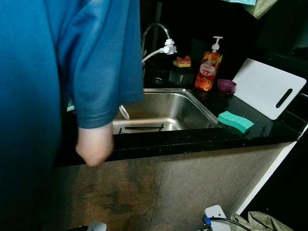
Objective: Kitchen organization
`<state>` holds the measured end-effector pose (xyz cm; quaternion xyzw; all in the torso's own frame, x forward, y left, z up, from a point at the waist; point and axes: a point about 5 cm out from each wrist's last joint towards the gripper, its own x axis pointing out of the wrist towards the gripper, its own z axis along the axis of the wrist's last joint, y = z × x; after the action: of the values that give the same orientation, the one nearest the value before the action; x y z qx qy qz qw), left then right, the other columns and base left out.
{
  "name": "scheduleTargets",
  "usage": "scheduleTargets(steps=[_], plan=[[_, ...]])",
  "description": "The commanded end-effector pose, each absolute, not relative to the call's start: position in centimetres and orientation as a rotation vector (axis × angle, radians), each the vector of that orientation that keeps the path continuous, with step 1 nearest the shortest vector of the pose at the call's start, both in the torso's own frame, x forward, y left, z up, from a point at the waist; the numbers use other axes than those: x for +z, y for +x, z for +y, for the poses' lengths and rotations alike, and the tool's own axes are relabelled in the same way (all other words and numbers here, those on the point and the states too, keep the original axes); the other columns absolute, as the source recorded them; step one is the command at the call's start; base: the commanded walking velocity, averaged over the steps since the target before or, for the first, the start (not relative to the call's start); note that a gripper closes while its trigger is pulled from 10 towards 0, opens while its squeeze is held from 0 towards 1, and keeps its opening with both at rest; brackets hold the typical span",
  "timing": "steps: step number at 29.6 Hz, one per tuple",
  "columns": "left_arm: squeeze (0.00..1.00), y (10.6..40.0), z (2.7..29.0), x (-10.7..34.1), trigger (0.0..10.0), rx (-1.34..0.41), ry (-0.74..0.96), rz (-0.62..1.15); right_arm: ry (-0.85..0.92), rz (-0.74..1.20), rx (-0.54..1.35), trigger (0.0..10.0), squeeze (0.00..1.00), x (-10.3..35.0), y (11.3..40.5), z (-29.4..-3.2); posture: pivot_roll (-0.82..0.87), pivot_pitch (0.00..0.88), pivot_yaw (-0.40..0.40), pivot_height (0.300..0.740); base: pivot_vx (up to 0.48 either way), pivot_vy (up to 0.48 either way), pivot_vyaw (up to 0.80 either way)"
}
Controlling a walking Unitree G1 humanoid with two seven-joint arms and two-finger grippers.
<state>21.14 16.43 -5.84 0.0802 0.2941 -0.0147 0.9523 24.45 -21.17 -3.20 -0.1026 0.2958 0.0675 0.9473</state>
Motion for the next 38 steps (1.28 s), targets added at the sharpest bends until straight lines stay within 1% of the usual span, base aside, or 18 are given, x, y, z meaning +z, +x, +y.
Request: scheduleTargets(steps=[1,38], plan=[[0.00,20.89,16.27,-5.99,10.0,-0.029,0.159,0.603,-0.205,0.627,0.116,10.0,0.00,-3.46,24.09,-21.70,-0.03,0.064,-0.128,0.740,0.000,0.000,0.00],[0.00,20.92,16.21,-6.00,10.0,-0.032,0.159,0.605,-0.211,0.631,0.116,10.0,0.00,-3.48,24.11,-21.71,-0.03,0.058,-0.126,0.740,0.000,0.000,0.00]])
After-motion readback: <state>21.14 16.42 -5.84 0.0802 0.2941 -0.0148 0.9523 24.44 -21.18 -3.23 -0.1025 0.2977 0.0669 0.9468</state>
